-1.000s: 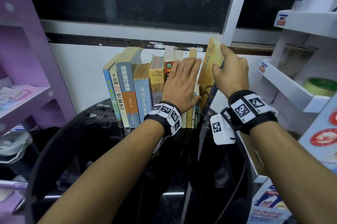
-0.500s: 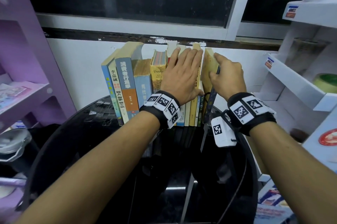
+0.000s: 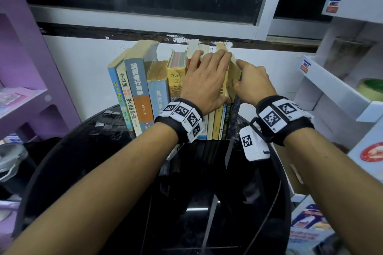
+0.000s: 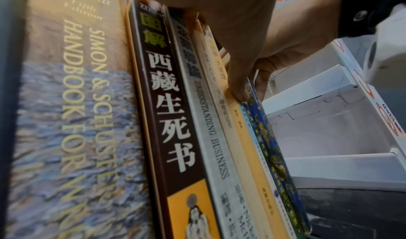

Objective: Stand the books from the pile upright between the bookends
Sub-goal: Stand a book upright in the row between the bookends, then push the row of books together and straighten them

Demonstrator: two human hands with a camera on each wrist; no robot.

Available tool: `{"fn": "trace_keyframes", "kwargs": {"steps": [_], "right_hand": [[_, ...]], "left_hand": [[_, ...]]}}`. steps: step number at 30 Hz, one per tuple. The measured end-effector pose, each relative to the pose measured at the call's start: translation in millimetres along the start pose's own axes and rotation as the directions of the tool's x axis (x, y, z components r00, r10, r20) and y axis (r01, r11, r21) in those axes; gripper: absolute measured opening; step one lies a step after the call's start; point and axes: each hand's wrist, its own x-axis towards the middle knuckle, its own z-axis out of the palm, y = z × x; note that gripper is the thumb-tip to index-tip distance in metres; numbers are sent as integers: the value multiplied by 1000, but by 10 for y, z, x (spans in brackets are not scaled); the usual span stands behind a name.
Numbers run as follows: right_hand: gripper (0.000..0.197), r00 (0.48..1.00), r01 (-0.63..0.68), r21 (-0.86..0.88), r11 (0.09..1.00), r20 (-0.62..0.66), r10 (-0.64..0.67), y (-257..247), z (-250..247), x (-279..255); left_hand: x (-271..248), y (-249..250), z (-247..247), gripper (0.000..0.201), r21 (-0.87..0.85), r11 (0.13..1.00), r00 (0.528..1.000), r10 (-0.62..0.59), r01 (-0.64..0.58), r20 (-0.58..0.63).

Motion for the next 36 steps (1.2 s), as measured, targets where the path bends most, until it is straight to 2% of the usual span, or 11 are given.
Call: {"fn": "trace_keyframes", "kwargs": {"steps": [5, 12, 14, 17, 21, 27, 30, 32, 34, 36], "right_hand": [[37, 1000, -7, 18, 1000, 15, 6, 56, 24, 10], [34, 1000, 17, -2, 1000, 11, -17, 19, 98, 6], [32, 1000, 18, 9, 1000, 5, -18, 3, 93, -14], [34, 1000, 20, 73, 997, 18, -22, -12, 62, -55], [48, 999, -5, 169, 986, 54, -4, -19, 38, -86], [56, 988, -40, 264, 964, 157, -2, 14, -83, -94], [58, 979, -26, 308, 951, 201, -38, 57, -135, -128], [66, 980, -11, 323, 946, 191, -54, 91, -144, -189], [76, 980, -13, 332, 943, 193, -55, 143, -115, -243], [79, 979, -18, 353, 935, 194, -54, 192, -70, -285]], "left_hand": [[-6, 0, -1, 108, -9, 1000, 1000, 12, -12, -6], [-14, 16, 15, 92, -28, 1000, 1000, 2, -2, -23], [-13, -1, 2, 93, -38, 999, 1000, 10, -11, -17], [-16, -16, -34, 103, -39, 999, 999, 26, -25, 30], [-20, -18, -56, 107, -39, 999, 997, 21, -18, 70], [-8, -96, -99, 105, -39, 996, 993, 77, -74, 88], [-54, -207, -148, 97, -82, 991, 993, 109, -105, 51], [-119, -302, -220, 88, -130, 990, 998, 57, -57, -1], [-213, -417, -307, 81, -200, 979, 997, -55, 42, -59], [-337, -549, -392, 77, -248, 956, 975, -189, 156, -117]]}}
